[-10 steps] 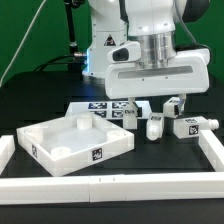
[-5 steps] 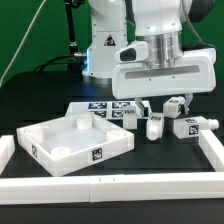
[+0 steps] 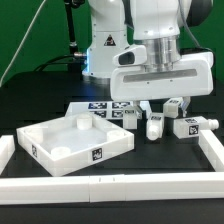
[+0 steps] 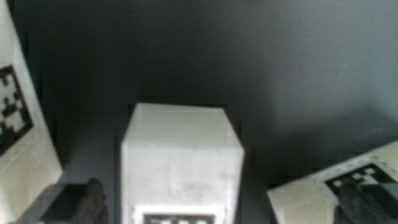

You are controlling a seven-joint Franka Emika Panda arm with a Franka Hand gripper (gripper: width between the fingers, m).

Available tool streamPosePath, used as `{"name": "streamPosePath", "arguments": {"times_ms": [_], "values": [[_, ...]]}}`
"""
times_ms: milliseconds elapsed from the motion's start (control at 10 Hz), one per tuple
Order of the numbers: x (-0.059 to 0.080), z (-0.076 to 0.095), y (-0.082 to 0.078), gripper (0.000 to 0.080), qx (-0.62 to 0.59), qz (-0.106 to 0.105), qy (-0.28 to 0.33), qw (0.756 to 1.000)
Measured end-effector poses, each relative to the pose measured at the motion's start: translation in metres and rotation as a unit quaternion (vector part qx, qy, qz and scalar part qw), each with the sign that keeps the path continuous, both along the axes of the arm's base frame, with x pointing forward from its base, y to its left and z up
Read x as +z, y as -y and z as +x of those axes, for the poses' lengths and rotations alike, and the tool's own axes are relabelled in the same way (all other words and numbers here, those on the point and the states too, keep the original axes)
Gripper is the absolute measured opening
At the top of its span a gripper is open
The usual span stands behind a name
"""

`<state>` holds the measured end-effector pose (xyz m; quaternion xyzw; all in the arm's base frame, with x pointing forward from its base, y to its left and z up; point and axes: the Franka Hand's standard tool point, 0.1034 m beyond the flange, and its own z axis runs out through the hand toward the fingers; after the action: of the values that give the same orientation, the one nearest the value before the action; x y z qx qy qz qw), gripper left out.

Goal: Assemble one leg

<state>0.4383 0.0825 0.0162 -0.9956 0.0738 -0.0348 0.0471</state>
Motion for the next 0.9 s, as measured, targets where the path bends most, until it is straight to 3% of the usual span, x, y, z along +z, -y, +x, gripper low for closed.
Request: {"name": "streamPosePath", "arguments": {"times_ms": [300, 400, 600, 900], "values": [[-0.0082, -0.0036, 0.0074, 0.0649, 0.006, -0.003, 0.0, 1.0], [-0.0082, -0.0037, 0.0068, 0.0554, 0.006, -0.003, 0.0, 1.0], [-0.0082, -0.0037, 0.0068, 0.0283, 0.007, -0.003, 0.0, 1.0], [-0.0042, -0.0078, 0.0038, 0.0284, 0.011, -0.003, 0.001, 1.0]]}}
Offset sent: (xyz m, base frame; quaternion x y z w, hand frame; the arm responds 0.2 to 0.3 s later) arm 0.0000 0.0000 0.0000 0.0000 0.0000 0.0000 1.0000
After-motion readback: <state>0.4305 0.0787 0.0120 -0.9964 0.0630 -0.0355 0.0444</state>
